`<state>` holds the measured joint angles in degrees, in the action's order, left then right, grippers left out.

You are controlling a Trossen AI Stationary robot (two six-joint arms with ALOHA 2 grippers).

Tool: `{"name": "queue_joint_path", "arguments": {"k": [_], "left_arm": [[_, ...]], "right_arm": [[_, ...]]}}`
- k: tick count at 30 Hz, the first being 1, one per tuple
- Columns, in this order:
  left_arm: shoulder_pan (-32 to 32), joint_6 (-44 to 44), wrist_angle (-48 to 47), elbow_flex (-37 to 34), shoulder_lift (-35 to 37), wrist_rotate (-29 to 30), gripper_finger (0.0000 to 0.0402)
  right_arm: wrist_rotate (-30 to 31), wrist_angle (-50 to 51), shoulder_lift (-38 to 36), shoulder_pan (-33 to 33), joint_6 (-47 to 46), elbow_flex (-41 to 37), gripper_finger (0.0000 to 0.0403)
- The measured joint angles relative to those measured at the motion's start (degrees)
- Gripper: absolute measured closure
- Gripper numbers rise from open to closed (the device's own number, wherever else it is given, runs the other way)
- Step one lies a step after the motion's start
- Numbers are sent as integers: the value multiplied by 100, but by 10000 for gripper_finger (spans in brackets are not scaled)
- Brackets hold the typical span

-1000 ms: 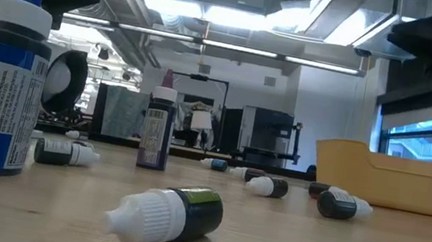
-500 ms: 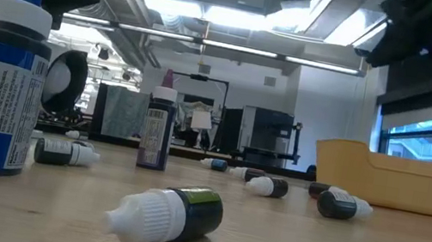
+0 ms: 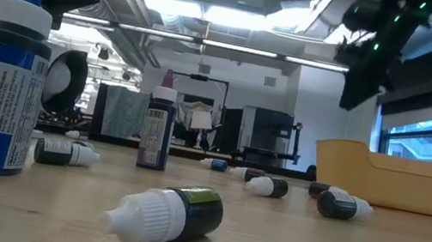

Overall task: Pick & Place food coloring
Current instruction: Put the green food coloring bottle into the yellow bin

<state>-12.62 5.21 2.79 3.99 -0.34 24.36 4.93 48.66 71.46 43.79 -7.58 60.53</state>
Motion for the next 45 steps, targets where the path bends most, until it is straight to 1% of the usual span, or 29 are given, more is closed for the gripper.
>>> {"name": "queue_joint_path", "arguments": {"k": [3, 5, 9, 13, 17, 19, 21, 24, 27, 33, 40, 45], "left_arm": [[0, 0, 0, 0, -2, 0, 297], [0, 0, 0, 2, -2, 0, 298], [-1, 1, 17, 1, -1, 0, 299], [0, 15, 88, 2, -2, 0, 299], [0, 17, 183, 2, -2, 0, 297], [0, 9, 191, 2, -2, 0, 296], [0, 9, 197, 1, -2, 1, 295], [0, 2, 197, 2, -2, 2, 296], [0, 0, 197, 0, -2, 2, 298], [-2, 0, 195, 2, 0, 2, 299], [0, 0, 195, 1, -1, 2, 297], [0, -1, 189, 0, 0, 4, 295]], "right_arm": [[-139, -135, 382, 224, 597, 2, 272], [-165, -257, 607, 316, 798, 2, 262], [-165, -566, 945, 464, 691, 4, 238], [-166, -744, 1187, 681, 502, 4, 187], [-151, -958, 1417, 906, 639, 4, 132], [-145, -961, 1534, 927, 646, 4, 113], [-72, -1000, 1686, 925, 636, 4, 103], [261, -1153, 1986, 953, 517, 4, 101], [300, -1268, 2351, 1030, 651, 4, 107], [296, -1678, 2920, 1226, 770, 2, 135], [281, -1926, 3212, 1454, 795, 2, 167], [-37, -1978, 3373, 1585, 841, 2, 192]]}}
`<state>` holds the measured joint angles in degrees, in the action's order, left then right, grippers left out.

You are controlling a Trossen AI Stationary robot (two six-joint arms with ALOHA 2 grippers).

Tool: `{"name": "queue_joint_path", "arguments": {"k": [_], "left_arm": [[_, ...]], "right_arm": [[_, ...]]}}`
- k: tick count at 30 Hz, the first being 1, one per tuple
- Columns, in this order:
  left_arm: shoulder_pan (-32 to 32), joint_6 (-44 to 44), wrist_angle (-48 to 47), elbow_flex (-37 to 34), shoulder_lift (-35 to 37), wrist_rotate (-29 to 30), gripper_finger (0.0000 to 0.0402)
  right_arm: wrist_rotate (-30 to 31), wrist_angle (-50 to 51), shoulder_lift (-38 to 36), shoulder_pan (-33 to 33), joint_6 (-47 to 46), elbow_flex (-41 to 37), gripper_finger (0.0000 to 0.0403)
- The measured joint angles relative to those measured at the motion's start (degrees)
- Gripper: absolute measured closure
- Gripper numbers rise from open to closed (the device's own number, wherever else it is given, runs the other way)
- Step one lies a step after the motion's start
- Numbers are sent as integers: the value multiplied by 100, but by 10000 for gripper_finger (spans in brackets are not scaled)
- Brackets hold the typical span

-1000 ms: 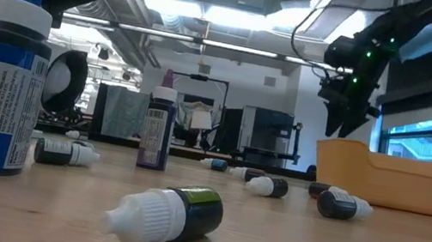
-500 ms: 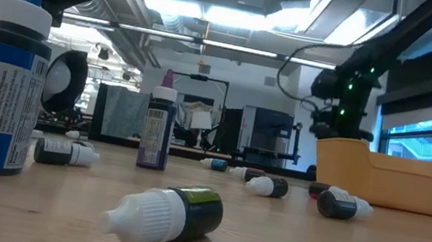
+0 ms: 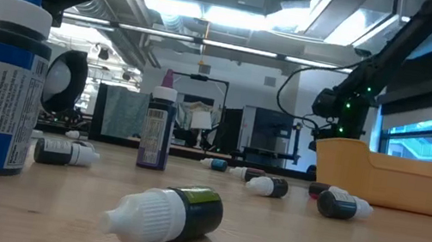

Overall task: Pick & Place food coloring
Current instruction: Put the green food coloring bottle into the yellow bin

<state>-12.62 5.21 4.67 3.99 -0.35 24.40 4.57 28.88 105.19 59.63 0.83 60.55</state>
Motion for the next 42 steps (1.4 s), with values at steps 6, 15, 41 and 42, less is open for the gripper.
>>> {"name": "queue_joint_path", "arguments": {"k": [6, 15, 41, 42], "left_arm": [[-2, 1, -16, 2, -1, -2, 299], [0, 1, -16, 2, -1, -2, 299], [-2, 1, 25, 1, 0, -3, 296], [0, 1, 25, 2, -1, -2, 296]], "right_arm": [[-130, 15, 219, 103, 140, 27, 237], [91, 23, -59, 35, 294, -24, 330], [394, 3383, -3958, -5134, -2906, -150, 325], [395, 3357, -3999, -5387, -3051, -267, 325]]}}
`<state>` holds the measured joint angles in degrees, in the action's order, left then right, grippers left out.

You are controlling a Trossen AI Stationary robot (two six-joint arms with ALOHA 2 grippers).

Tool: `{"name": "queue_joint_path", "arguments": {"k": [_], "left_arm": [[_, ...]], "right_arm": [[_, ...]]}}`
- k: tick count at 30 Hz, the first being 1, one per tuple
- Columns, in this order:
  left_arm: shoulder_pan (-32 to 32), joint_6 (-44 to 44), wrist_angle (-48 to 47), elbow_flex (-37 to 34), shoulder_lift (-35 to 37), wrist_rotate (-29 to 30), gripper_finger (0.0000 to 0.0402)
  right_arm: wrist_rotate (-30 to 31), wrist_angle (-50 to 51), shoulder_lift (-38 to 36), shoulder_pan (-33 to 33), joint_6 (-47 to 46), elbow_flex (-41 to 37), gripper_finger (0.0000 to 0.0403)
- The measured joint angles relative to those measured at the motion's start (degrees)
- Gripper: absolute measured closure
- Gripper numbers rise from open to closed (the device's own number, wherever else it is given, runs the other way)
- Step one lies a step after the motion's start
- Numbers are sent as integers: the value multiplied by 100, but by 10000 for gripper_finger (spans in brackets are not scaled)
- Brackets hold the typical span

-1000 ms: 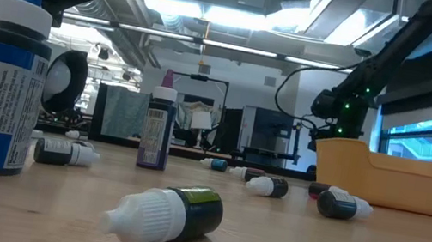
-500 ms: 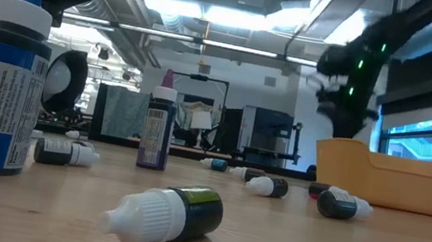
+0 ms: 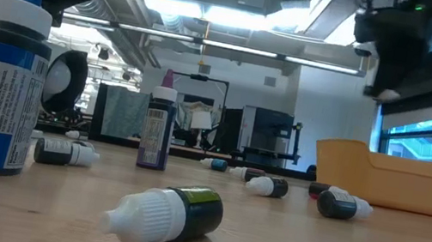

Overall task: Pick & Place food coloring
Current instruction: Put the green food coloring bottle into the yellow bin

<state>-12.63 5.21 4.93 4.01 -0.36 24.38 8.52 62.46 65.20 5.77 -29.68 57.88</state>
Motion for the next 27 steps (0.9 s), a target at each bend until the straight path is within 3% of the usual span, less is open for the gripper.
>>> {"name": "queue_joint_path", "arguments": {"k": [5, 8, 15, 27], "left_arm": [[0, 0, 0, 0, 0, 0, 296], [0, 0, 0, -1, 0, 0, 298], [0, 0, 2, -1, 0, 0, 299], [-1, 0, 2, -1, 0, 0, 295]], "right_arm": [[162, -426, -41, -802, -796, -824, 323], [371, -871, -14, -923, -1406, -1416, 323], [342, -1425, -17, -947, -1775, -2459, 322], [126, -1515, -17, -947, -1805, -2762, 321]]}}
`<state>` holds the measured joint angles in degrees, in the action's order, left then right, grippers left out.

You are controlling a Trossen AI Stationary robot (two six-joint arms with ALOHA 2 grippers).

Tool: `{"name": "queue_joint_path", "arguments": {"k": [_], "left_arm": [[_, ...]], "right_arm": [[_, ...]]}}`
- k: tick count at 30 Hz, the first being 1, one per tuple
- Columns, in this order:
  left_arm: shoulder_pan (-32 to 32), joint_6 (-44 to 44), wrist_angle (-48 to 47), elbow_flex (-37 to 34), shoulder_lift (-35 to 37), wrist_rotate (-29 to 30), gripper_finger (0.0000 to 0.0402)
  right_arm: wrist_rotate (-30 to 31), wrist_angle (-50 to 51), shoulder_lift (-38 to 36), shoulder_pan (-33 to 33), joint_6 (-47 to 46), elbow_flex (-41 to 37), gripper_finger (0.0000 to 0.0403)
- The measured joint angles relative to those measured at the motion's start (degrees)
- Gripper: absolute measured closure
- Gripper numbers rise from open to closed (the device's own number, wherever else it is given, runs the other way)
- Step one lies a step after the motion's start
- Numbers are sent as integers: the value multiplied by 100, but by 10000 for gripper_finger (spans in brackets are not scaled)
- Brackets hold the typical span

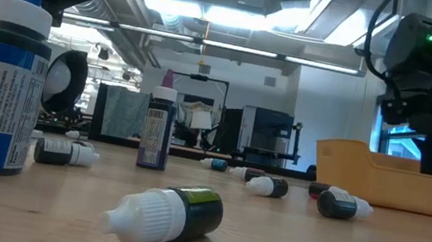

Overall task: Pick & Place food coloring
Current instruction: Put the green food coloring bottle into the yellow bin

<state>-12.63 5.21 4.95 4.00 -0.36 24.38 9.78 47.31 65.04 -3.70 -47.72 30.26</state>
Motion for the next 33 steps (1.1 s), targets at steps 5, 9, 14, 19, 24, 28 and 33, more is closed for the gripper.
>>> {"name": "queue_joint_path", "arguments": {"k": [5, 9, 14, 19, 24, 28, 33], "left_arm": [[1, 0, 0, 0, 1, 0, 299], [1, 0, 0, 1, 2, 0, 299], [1, 0, 0, 0, 1, 0, 298], [1, 0, 0, -1, 0, 0, 295], [-1, 0, 1, 1, 1, 0, 296], [-1, 0, 0, -1, 0, 0, 299], [0, 0, 1, 1, 0, 0, 299]], "right_arm": [[-39, 4, 0, 2, 4, 0, 310], [-46, 9, 0, 2, 0, 0, 277], [-44, 168, 0, 2, 28, 97, 229], [171, 842, -7, 1, 115, 729, 197], [361, 957, -11, -302, 1366, 1598, 184], [127, 623, -11, -1019, 2301, 2055, 183], [-787, 216, -9, -2048, 3610, 2151, 183]]}}
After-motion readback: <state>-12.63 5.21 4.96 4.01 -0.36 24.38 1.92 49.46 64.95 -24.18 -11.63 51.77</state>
